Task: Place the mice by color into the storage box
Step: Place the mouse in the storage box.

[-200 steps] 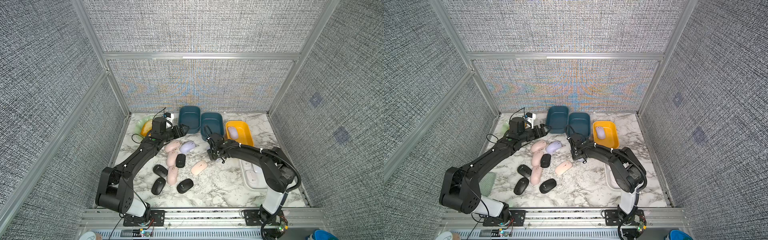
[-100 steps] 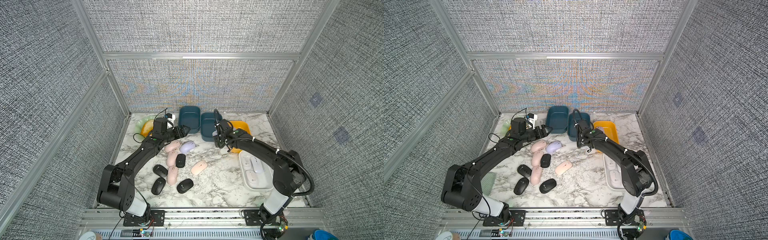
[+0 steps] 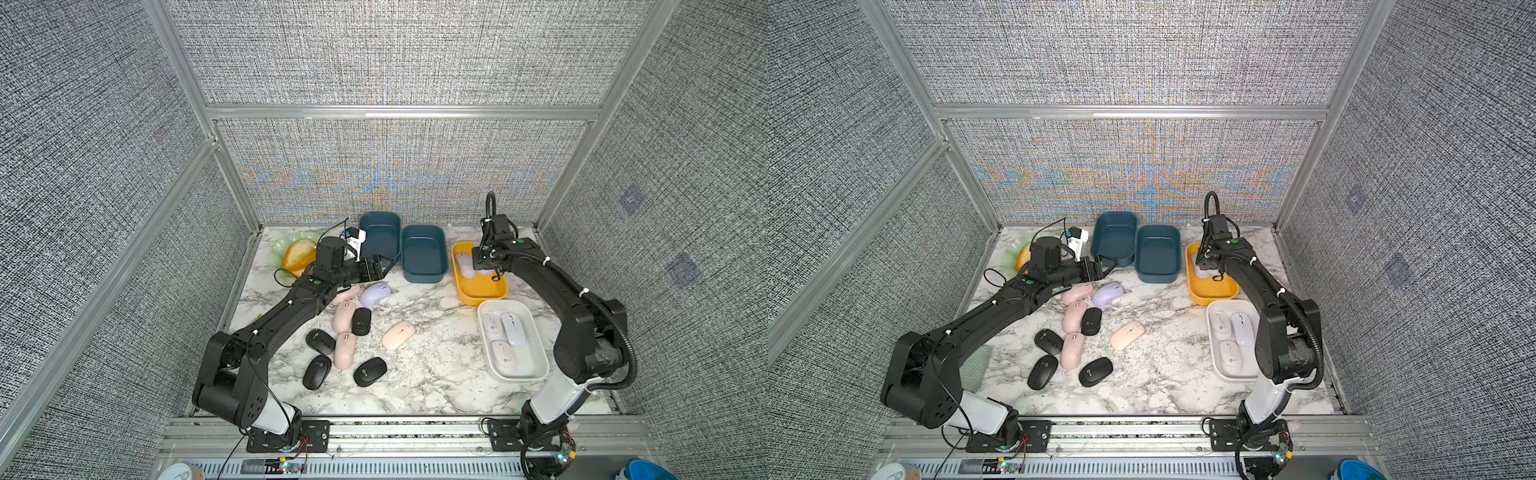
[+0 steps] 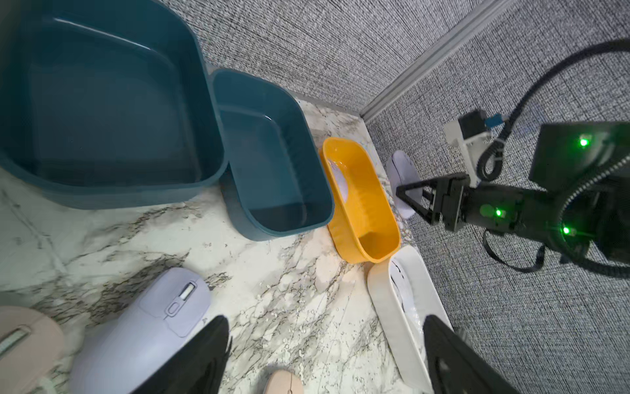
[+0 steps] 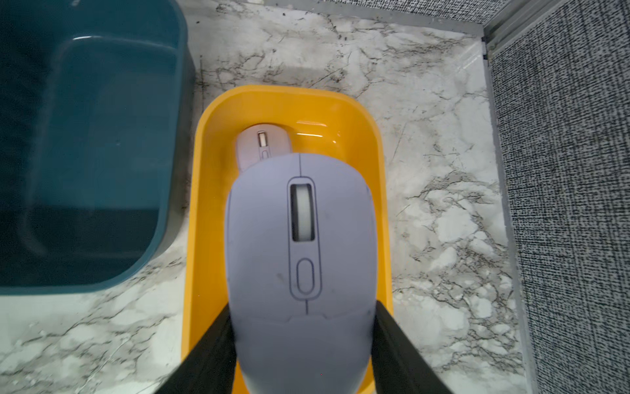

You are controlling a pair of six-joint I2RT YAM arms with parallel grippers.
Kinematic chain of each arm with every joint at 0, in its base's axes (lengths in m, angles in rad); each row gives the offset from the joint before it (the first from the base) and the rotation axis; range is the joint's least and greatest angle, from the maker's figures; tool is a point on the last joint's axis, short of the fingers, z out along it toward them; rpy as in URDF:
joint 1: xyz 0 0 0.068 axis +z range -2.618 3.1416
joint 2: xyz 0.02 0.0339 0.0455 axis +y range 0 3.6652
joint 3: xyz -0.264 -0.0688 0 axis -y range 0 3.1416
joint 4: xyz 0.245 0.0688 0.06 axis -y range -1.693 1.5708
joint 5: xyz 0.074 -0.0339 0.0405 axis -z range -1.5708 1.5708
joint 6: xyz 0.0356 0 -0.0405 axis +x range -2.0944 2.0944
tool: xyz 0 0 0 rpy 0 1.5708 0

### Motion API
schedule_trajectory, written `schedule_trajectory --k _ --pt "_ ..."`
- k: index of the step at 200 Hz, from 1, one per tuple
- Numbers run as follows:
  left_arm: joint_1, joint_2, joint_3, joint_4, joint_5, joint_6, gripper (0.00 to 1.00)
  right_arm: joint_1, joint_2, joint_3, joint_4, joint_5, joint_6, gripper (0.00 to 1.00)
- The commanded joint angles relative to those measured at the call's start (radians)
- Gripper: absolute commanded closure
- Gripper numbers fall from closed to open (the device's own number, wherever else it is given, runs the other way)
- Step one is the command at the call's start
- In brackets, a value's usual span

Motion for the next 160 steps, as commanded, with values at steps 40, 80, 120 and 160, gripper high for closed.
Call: schedule_trajectory --k 40,80,120,160 --pt "-0.008 0.028 0.014 0.022 0.030 0.018 0.10 -0.049 0.133 0.078 -0.013 0.043 -0.085 0.47" --pt "-0.008 0.046 0.018 0.021 0.035 0.016 0.11 -0.085 0.268 0.175 -0.043 -0.002 -0.116 0.47" --pt "-0.007 0.054 0.021 0.012 0.028 0.024 0.11 -0.114 0.394 0.308 -0.080 -0.013 -0.108 0.47" --pt "-0.008 0.060 0.026 0.006 0.026 0.028 0.11 -0.115 0.452 0.363 -0.095 -0.040 -0.098 0.47"
